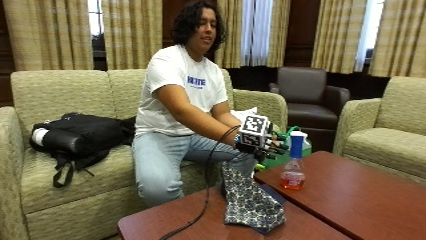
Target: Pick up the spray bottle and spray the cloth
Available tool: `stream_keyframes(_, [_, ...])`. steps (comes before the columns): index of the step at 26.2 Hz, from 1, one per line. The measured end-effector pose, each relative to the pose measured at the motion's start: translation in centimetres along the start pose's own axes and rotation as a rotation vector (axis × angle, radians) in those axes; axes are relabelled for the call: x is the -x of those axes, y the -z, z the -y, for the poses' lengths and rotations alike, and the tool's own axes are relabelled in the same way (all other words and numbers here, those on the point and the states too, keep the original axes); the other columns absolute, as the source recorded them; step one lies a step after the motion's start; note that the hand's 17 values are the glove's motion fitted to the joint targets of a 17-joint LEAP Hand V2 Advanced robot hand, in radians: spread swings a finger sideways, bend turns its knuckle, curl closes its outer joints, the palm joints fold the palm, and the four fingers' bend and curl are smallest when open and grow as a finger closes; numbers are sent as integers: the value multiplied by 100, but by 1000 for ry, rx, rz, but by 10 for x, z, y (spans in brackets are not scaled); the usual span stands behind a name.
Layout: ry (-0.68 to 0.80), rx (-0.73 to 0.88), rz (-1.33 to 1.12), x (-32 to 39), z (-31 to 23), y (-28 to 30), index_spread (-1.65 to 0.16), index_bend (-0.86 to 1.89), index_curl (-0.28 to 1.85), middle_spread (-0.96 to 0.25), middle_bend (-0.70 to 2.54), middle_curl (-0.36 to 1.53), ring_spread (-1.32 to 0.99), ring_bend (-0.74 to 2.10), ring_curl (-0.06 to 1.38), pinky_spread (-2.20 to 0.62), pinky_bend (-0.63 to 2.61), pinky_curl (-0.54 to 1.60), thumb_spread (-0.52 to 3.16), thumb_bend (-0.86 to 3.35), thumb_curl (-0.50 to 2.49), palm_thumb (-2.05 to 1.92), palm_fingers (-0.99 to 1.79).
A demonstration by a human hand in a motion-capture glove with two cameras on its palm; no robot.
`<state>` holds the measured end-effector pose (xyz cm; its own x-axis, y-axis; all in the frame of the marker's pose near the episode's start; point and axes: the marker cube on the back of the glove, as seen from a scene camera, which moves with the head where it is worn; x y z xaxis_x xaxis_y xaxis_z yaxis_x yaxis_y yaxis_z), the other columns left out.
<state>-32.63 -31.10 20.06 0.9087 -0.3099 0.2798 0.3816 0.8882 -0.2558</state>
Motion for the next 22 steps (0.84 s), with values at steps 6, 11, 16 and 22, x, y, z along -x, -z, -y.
stream_keyframes(6, [27, 30, -162, -6, -52, 32, -42, 14, 21, -11, 33, 37, -16, 43, 32, 15, 43, 35, 82, -4, 41, 46, 7])
stream_keyframes(11, [43, 50, -328, -39, -87, 72, -43, 14, 22, -11, 32, 37, -16, 41, 31, 15, 41, 35, 83, -4, 40, 45, 9])
stream_keyframes(16, [-8, 29, -375, -69, -111, 114, -43, 11, 21, -11, 34, 37, -17, 39, 30, 16, 41, 35, 83, -4, 38, 43, 7])
stream_keyframes(22, [6, 35, -404, -72, -148, 111, -43, 12, 20, -11, 34, 37, -17, 38, 30, 17, 41, 35, 83, -4, 37, 41, 7])
